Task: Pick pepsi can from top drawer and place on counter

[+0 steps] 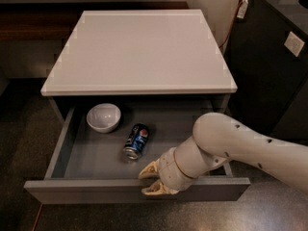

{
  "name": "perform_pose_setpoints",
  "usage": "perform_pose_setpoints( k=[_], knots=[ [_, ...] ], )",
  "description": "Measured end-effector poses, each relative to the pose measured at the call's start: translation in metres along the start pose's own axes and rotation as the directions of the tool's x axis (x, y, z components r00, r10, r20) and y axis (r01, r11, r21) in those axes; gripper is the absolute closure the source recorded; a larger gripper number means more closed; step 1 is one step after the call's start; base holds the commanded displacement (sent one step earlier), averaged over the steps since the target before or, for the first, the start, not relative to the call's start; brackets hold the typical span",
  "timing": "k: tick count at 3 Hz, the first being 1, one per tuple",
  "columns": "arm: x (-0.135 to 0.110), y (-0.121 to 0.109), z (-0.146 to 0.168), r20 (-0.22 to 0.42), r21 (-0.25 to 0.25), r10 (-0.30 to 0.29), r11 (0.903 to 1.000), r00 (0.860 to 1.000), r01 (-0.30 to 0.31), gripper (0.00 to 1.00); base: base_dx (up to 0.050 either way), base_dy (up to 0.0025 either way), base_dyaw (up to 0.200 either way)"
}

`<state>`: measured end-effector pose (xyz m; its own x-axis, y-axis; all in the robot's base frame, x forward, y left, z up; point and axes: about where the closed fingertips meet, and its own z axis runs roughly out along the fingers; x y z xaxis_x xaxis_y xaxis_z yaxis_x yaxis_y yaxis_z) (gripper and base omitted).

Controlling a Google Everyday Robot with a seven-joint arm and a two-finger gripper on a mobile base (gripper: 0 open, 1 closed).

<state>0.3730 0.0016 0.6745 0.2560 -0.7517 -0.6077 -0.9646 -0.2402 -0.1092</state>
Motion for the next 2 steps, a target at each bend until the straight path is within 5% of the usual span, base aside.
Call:
perform_pose_setpoints(
  k=[2],
  knots=[
    [-0.052,-0.001,-0.022,-0.026,0.024,-0.146,0.9889,0.989,0.147,0.12,0.000,0.00000,0.000]
  ],
)
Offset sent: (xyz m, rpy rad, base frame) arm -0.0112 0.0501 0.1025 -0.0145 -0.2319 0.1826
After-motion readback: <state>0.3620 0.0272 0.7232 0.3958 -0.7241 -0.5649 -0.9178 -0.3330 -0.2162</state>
